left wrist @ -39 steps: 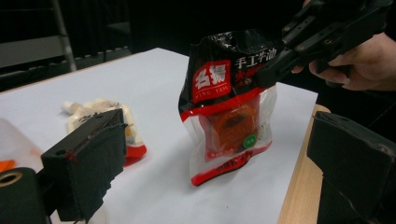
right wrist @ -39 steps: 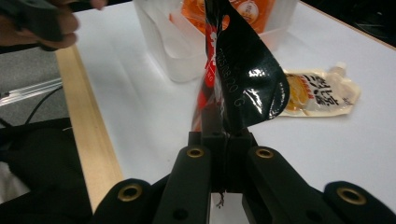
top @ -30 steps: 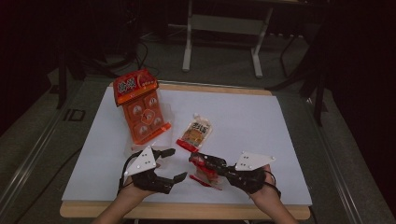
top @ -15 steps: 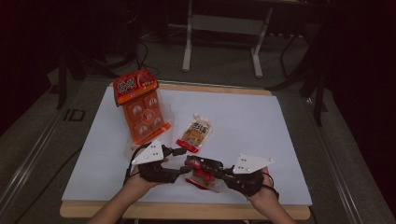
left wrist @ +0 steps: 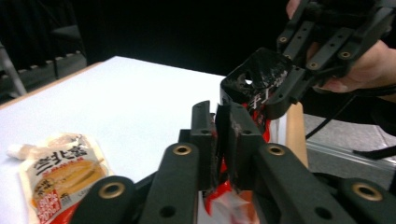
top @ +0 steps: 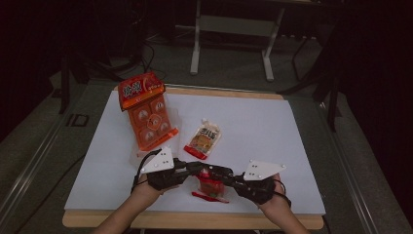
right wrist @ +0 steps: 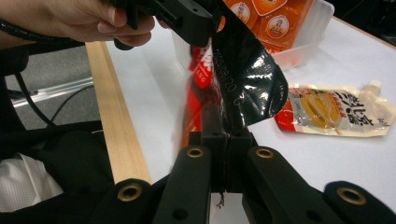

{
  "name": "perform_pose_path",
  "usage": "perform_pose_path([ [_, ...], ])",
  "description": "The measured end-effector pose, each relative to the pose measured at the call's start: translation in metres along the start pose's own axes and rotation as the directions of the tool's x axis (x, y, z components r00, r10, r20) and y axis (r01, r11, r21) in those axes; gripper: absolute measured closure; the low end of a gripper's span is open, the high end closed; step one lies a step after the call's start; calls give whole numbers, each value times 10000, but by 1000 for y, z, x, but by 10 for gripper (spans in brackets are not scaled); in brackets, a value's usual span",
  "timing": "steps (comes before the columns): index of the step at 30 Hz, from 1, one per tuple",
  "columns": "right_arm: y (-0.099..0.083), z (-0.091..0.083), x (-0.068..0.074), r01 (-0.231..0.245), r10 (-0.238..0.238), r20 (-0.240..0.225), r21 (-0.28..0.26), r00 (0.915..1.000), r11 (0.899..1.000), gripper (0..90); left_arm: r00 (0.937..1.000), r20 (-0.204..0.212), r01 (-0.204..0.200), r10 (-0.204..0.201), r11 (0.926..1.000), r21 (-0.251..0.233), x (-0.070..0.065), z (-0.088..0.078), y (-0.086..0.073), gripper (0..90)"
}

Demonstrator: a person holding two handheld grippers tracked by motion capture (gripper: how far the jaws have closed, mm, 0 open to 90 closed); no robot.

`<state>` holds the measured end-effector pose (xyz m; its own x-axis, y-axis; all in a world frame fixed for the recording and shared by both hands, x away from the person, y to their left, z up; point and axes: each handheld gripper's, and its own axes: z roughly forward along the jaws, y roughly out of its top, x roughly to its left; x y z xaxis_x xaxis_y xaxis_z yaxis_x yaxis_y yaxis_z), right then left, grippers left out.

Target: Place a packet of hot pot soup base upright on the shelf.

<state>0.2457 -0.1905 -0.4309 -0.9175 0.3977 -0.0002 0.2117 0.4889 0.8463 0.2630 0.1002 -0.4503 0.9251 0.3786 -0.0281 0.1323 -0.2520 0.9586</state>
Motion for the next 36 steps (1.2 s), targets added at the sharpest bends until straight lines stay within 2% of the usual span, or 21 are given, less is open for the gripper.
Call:
perform_pose_path([
  [4, -2, 1, -1, -52, 52, -34, -41, 10000, 10000, 900, 10000, 88, -3, 3, 10000, 7, 1, 0, 0, 866],
  [9, -1, 0, -2, -108, 109, 14, -117, 9999, 9999, 899, 9995, 257, 199, -191, 9994, -279, 2, -1, 0, 873],
  [13, -1, 0, -3, -155, 156, 37, -141, 9999, 9998, 894, 9998, 164, 127, -123, 9997, -227, 1, -1, 1, 874],
  [14, -1, 0, -3, -227, 227, -53, -186, 9997, 9996, 889, 10000, 14, -57, 57, 9998, -185, 0, -2, 3, 875],
  [18, -2, 0, -4, -243, 242, -21, -222, 9997, 9995, 850, 10000, 55, 25, -23, 9995, -318, -1, -4, 7, 877],
  [22, -2, -2, -6, -307, 310, 101, -263, 9995, 9992, 762, 9999, -97, -82, 77, 9987, -496, 0, -9, 10, 877],
  [28, -3, -4, -9, -312, 329, 319, -540, 9989, 9981, 536, 9990, -406, -200, 170, 9970, -746, 5, -22, 16, 877],
  [31, -5, -6, -9, -359, 411, 518, -981, 9978, 9945, 379, 9976, -656, -267, 209, 9957, -886, 9, -31, 19, 878],
  [32, -5, -7, -9, -410, 485, 658, -1101, 9967, 9931, 358, 9970, -739, -314, 247, 9953, -919, 10, -34, 20, 877],
  [34, -6, -8, -11, -626, 696, 519, -1264, 9962, 9900, 258, 9956, -906, -316, 223, 9942, -1031, 13, -41, 22, 877],
  [36, -6, -9, -14, -734, 817, 558, -1379, 9951, 9877, 215, 9936, -1081, -432, 316, 9934, -1066, 16, -47, 24, 877],
])
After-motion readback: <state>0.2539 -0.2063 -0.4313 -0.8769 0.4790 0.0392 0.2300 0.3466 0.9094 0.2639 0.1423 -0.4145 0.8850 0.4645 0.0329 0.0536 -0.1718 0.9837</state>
